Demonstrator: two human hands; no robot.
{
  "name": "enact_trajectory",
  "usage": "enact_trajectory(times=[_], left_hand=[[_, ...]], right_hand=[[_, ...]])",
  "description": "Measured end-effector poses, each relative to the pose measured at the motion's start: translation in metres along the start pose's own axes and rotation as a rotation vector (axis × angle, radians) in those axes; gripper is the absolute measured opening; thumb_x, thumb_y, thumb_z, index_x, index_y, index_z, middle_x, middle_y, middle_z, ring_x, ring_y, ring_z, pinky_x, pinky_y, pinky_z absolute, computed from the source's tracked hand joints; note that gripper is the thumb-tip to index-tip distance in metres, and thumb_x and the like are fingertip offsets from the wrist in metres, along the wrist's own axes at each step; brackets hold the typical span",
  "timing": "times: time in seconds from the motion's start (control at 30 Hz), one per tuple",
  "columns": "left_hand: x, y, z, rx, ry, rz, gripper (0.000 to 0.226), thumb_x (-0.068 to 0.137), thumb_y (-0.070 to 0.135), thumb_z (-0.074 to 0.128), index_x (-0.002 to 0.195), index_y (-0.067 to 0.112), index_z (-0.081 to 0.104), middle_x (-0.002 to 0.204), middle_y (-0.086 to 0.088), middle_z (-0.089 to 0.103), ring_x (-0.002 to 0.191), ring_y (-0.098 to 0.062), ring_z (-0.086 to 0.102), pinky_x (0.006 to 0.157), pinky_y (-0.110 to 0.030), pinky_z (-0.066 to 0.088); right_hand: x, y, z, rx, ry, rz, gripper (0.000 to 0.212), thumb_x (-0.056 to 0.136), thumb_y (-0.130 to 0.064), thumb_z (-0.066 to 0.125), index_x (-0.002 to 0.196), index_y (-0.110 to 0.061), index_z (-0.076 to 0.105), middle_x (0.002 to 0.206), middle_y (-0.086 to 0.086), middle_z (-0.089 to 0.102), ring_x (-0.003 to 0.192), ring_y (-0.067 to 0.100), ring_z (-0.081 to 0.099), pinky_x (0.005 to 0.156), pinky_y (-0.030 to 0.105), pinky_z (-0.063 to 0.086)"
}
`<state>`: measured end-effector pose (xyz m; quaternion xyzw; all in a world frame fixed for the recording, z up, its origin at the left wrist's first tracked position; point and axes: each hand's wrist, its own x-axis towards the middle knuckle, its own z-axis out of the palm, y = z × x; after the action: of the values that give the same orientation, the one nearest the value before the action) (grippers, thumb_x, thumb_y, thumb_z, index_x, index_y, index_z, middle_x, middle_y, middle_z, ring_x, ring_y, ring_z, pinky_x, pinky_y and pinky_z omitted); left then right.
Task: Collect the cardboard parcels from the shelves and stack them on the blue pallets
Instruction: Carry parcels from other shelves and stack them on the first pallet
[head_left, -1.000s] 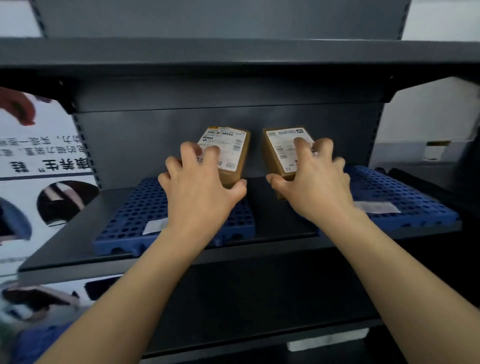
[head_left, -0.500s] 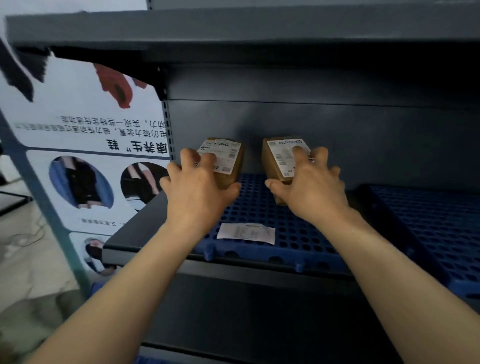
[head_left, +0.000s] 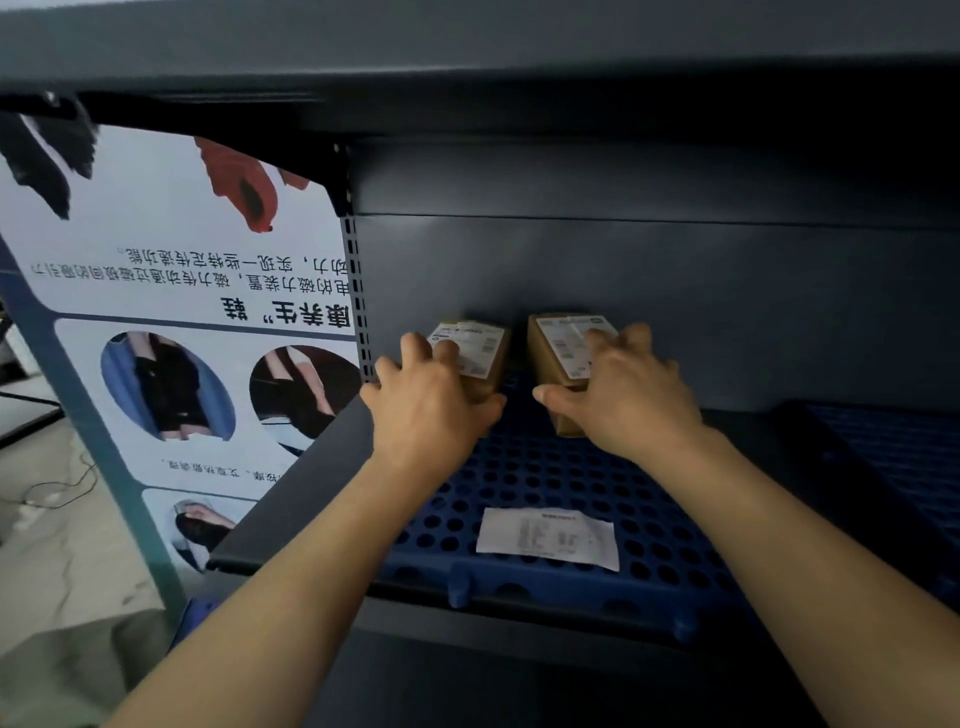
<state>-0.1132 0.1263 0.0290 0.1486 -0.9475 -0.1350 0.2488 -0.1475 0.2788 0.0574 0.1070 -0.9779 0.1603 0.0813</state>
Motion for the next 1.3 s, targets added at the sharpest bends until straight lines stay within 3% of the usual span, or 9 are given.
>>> enact_trajectory(times=[0.53, 0.77, 0.9, 1.0, 1.17, 1.3], left_hand=[[0.029, -0.035, 0.026, -0.044, -0.134, 0.185, 0.078, 0.075, 0.067, 0.054, 0.131, 0.015, 0.040, 0.125, -0.009, 0.037, 0.113, -0.034, 0.040, 0.091, -0.046, 0.039], [0.033, -0.045, 0.021, -0.137, -0.230, 0.256, 0.067, 0.078, 0.046, 0.066, 0.133, 0.017, 0.041, 0.127, -0.008, 0.034, 0.116, -0.032, 0.037, 0.098, -0.043, 0.037], [0.037, -0.050, 0.016, -0.226, -0.277, 0.294, 0.047, 0.079, 0.024, 0.065, 0.124, 0.019, 0.052, 0.123, -0.007, 0.037, 0.113, -0.032, 0.041, 0.097, -0.041, 0.040], [0.042, -0.053, 0.013, -0.309, -0.324, 0.322, 0.045, 0.079, 0.013, 0.064, 0.124, 0.019, 0.055, 0.125, -0.007, 0.038, 0.115, -0.031, 0.044, 0.100, -0.036, 0.039], [0.045, -0.055, 0.010, -0.327, -0.329, 0.350, 0.047, 0.084, 0.007, 0.059, 0.129, 0.016, 0.053, 0.131, -0.004, 0.039, 0.116, -0.023, 0.048, 0.089, -0.015, 0.033], [0.045, -0.053, 0.009, -0.342, -0.334, 0.347, 0.048, 0.085, 0.006, 0.058, 0.130, 0.016, 0.051, 0.132, -0.003, 0.038, 0.116, -0.021, 0.048, 0.088, -0.013, 0.031]], right_hand=[[0.020, -0.028, 0.037, 0.002, -0.058, 0.168, 0.082, 0.082, -0.068, 0.050, 0.144, -0.018, 0.031, 0.138, 0.009, 0.028, 0.125, 0.037, 0.034, 0.104, 0.047, 0.036], [0.018, -0.031, 0.037, 0.007, -0.105, 0.112, 0.079, 0.087, -0.067, 0.041, 0.147, -0.019, 0.028, 0.148, 0.007, 0.020, 0.135, 0.036, 0.023, 0.109, 0.043, 0.030], [0.016, -0.033, 0.034, 0.006, -0.094, 0.064, 0.071, 0.093, -0.062, 0.029, 0.146, -0.015, 0.033, 0.148, 0.012, 0.023, 0.135, 0.033, 0.027, 0.111, 0.040, 0.025], [0.016, -0.032, 0.034, 0.021, -0.091, 0.029, 0.061, 0.098, -0.054, 0.026, 0.143, -0.014, 0.037, 0.145, 0.014, 0.029, 0.132, 0.029, 0.032, 0.112, 0.037, 0.024], [0.018, -0.025, 0.037, 0.061, -0.080, 0.033, 0.058, 0.099, -0.050, 0.028, 0.144, -0.014, 0.036, 0.146, 0.013, 0.028, 0.131, 0.029, 0.036, 0.114, 0.037, 0.024], [0.020, -0.022, 0.039, 0.067, -0.073, 0.034, 0.057, 0.099, -0.050, 0.029, 0.143, -0.015, 0.038, 0.145, 0.013, 0.030, 0.131, 0.030, 0.036, 0.113, 0.038, 0.026]])
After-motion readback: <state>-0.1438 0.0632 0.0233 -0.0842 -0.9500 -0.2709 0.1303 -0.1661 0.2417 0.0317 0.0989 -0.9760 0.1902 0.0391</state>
